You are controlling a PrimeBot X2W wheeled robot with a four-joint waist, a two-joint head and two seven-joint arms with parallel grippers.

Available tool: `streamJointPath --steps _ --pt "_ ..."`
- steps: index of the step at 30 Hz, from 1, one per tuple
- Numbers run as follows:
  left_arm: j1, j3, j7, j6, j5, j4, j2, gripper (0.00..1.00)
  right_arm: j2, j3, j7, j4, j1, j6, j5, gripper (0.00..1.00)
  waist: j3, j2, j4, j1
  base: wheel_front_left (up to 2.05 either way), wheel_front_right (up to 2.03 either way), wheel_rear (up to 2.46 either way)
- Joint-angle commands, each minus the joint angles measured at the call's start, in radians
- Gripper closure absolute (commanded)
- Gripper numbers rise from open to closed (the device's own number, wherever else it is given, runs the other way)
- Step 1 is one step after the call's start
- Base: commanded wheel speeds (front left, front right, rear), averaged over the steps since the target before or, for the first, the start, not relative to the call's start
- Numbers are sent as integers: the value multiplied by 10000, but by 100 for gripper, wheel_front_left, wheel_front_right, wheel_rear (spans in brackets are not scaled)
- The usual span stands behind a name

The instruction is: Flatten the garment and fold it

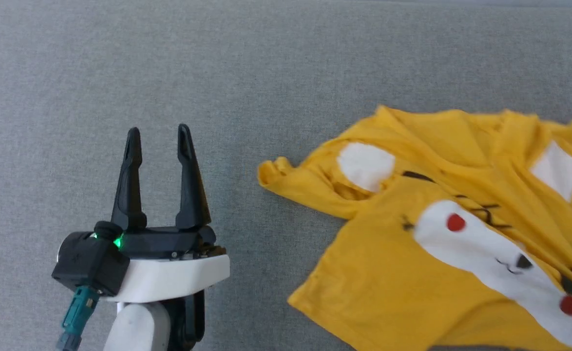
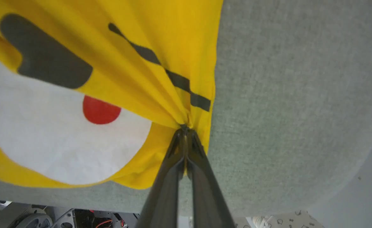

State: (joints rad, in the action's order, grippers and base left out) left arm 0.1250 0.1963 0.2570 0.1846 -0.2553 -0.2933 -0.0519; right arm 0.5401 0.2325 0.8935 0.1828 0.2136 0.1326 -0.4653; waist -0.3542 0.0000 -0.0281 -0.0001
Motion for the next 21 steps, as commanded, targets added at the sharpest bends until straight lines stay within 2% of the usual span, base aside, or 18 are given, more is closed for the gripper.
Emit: streamJointPath --steps 1,4,5,6,10,14,17,21 --pt "-75 -27 47 -40 -73 46 16 0 -199 278 70 -82 333 -19 189 100 -21 0 1 1 0 0 0" --pt "-88 -7 47 -31 -101 61 16 0 -326 443 -92 -126 610 -19 498 100 -19 0 -3 1 0 0 0" --pt "-93 2 47 -30 -114 75 16 0 -432 471 -365 -115 601 -19 644 64 -21 0 -2 1 0 0 0" --pt "-93 9 47 -40 -111 100 16 0 -572 501 -713 -94 514 -19 769 0 -19 0 -1 1 0 0 0" --pt "-78 -12 47 -83 -79 183 16 0 -1121 132 -2228 226 -330 -19 719 0 46 0 3 1 0 0 0" --pt "-100 -53 47 -119 -56 225 16 0 -1378 -510 -2758 1383 -1344 -19 74 0 111 0 -18 1 0 0 0" --pt "-66 2 47 -105 -90 183 16 0 -1034 -917 -2894 2046 -2238 -19 55 0 23 0 -109 1 0 0 0" --pt "58 181 47 -53 -182 132 16 0 -555 -1607 -2856 1933 -3472 -19 342 0 -252 0 -352 1 0 0 0"
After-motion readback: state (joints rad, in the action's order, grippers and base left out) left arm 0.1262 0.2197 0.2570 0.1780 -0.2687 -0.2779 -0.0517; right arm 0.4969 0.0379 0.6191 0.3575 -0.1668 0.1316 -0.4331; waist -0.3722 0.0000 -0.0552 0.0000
